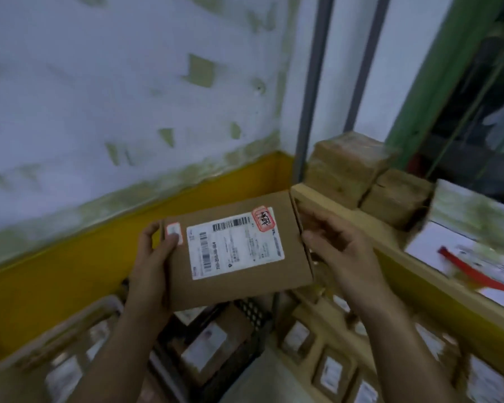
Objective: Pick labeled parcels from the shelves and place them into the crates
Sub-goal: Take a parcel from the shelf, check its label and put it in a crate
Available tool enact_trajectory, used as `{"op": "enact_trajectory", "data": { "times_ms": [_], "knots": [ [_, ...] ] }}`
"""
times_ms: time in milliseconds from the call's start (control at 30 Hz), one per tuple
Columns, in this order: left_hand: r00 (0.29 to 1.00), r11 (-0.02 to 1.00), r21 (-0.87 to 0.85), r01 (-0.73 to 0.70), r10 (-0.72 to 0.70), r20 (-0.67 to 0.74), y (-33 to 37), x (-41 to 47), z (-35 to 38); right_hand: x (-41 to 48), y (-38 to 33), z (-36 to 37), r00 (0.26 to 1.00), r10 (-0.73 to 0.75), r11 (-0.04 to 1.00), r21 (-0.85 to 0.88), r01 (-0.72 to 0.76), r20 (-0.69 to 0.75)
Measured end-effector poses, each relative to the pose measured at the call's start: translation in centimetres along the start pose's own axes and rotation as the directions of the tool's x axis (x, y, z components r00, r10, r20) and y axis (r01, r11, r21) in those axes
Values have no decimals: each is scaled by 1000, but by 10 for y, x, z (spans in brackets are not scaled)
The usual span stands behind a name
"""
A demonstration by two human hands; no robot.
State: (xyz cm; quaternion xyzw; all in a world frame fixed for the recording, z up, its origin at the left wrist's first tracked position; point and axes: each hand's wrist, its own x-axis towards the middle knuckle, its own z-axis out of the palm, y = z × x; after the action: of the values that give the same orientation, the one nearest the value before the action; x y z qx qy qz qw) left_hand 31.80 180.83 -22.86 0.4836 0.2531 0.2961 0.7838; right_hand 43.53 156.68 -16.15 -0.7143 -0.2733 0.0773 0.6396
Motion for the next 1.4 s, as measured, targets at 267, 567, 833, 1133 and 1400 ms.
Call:
{"op": "enact_trajectory", "data": {
  "times_ms": [267,567,833,1133,1400],
  "knots": [
    [971,995,-34,-94,84,-226,25,6,-131,8,38,149,911,191,978,2,-206,364],
    [968,903,425,60,50,-244,25,-58,-301,9,85,307,837,204,959,70,-276,508],
    [914,847,426,317,-153,-375,-31,-72,-352,-9,138,399,686,297,954,-167,-251,664],
    [721,809,283,515,-230,-654,-136,-35,-403,-15,317,391,509,591,550,-775,312,625],
    [650,667,396,632,-176,-740,-199,-1,-433,-42,397,369,377,676,404,-746,530,633]
  ]
}}
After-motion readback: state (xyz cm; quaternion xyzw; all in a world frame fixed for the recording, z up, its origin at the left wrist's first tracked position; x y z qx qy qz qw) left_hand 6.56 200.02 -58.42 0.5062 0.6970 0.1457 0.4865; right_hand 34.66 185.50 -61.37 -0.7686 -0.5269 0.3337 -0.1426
